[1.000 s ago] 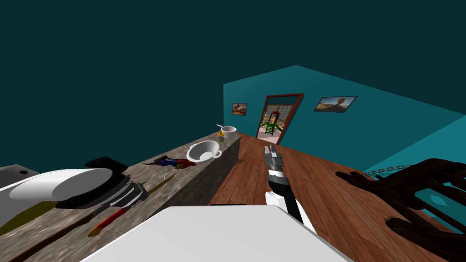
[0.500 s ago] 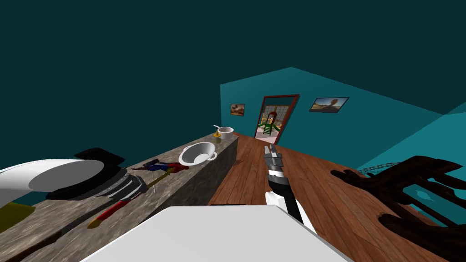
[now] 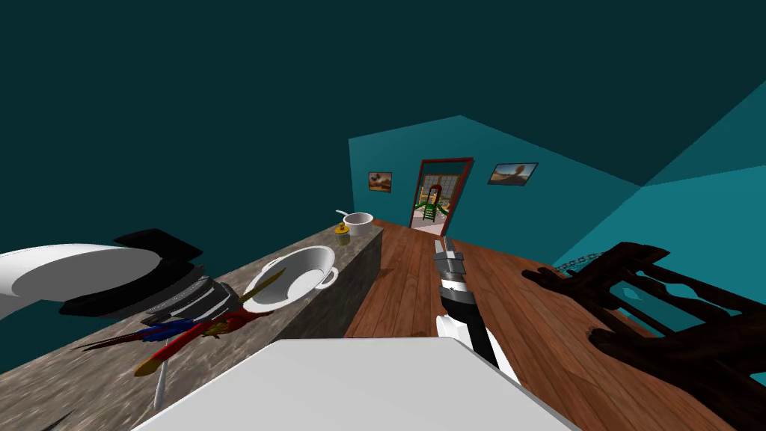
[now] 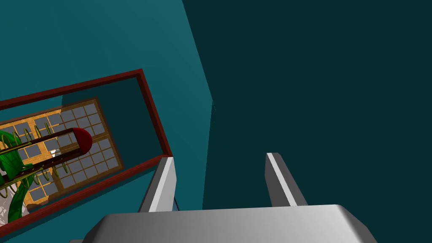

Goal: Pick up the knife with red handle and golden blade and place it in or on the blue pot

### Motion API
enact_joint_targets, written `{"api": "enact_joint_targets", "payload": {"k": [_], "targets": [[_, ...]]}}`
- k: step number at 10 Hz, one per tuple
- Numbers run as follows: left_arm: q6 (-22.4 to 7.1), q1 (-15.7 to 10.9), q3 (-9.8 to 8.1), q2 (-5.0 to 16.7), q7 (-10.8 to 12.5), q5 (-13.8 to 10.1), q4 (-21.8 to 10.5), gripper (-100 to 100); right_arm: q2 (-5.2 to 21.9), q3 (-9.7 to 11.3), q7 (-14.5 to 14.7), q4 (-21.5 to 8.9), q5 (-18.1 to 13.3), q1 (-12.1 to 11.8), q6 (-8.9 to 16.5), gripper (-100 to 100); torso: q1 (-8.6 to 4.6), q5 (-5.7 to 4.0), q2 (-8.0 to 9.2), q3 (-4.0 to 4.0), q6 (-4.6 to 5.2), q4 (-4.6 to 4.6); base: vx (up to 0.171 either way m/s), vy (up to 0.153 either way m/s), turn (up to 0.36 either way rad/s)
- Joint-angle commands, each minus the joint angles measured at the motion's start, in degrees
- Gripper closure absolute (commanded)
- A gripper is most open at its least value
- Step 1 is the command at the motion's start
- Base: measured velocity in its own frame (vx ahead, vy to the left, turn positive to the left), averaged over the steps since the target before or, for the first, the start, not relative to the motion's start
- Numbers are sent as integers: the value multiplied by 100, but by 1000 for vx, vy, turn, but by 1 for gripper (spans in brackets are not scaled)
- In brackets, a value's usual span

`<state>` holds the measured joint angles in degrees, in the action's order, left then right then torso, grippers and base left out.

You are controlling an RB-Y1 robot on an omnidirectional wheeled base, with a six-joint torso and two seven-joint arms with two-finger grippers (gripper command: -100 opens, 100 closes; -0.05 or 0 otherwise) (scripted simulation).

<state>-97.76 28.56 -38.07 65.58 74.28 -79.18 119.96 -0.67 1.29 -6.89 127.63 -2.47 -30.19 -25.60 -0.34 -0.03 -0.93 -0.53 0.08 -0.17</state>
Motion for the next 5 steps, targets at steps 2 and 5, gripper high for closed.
{"api": "enact_joint_targets", "payload": {"k": [2, 5], "targets": [[-276, -106, -136, 102, 294, -227, 48, 100, 0, 0, 0, 0, 0, 0, 0, 0, 15, 3, 10, 5, -7, 1, 190, -5, -148], [-395, -171, -193, 155, 420, -331, 41, 100, 0, 0, 0, 0, 0, 0, 0, 0, 15, 9, -3, -3, -4, -4, 180, -13, -144]]}}
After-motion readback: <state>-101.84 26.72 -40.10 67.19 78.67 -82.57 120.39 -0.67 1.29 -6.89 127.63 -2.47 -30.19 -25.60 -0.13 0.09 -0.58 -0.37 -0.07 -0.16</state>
